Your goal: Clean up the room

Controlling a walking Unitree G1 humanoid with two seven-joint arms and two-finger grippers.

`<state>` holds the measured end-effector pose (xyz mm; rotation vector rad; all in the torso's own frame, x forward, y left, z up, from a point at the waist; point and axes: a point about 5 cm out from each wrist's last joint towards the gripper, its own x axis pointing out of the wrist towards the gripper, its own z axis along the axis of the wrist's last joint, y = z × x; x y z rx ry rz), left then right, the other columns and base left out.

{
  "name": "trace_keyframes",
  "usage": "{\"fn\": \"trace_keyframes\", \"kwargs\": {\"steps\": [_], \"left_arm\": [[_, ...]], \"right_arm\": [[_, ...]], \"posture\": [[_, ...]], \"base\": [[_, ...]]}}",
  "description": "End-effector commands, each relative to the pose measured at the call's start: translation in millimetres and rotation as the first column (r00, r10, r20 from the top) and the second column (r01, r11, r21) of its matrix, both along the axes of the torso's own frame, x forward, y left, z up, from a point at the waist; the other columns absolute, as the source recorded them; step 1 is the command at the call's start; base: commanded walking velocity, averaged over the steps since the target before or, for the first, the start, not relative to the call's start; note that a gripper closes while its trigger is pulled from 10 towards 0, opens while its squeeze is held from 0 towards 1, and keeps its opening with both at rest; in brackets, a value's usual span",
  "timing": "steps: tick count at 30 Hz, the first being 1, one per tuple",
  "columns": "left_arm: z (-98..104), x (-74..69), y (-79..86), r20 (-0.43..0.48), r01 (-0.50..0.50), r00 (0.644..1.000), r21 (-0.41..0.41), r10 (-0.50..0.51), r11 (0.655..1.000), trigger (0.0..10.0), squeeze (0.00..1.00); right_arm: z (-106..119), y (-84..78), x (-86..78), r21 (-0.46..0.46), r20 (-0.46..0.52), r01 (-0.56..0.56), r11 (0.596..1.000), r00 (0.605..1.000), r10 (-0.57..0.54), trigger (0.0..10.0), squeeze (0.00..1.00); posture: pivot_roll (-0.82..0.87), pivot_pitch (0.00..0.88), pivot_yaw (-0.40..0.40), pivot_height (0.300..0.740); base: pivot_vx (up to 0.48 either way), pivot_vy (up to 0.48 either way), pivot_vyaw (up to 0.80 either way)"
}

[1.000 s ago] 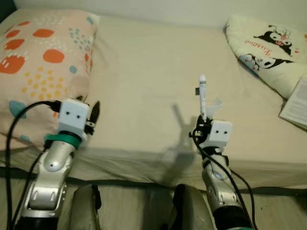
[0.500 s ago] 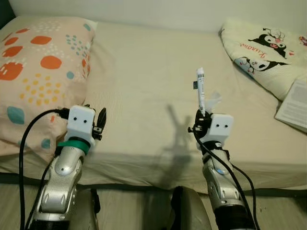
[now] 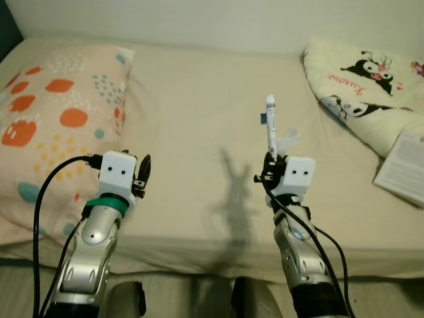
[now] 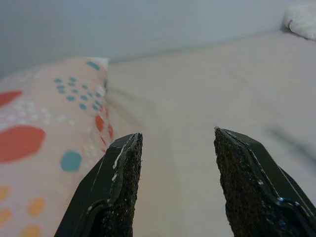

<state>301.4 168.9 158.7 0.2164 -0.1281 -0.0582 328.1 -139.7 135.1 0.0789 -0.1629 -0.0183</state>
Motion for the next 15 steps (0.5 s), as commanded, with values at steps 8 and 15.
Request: {"fn": "trace_keyframes", "kwargs": {"steps": [8,15], "left_arm": [[-5.5,-0.5,5.4,-0.012,-0.024,1.0,0.035,0.024,0.999,10.0,0.0],[-7.2,0.0,7.9,-0.019,-0.035,0.999,0.043,0.036,0.998,10.0,0.0]], "right_arm": [[-7.7,0.6,-1.4,0.012,-0.037,0.01,1.0,0.999,-0.01,10.0,0.0],[-9.8,0.8,-1.6,0.012,-0.045,0.013,1.0,0.999,-0.012,10.0,0.0]], "posture": [[0.12,0.0,-0.033,0.692],[0.12,0.0,-0.033,0.716]], "base": [[0.0,0.0,0.0],[0.0,0.0,0.0]]}}
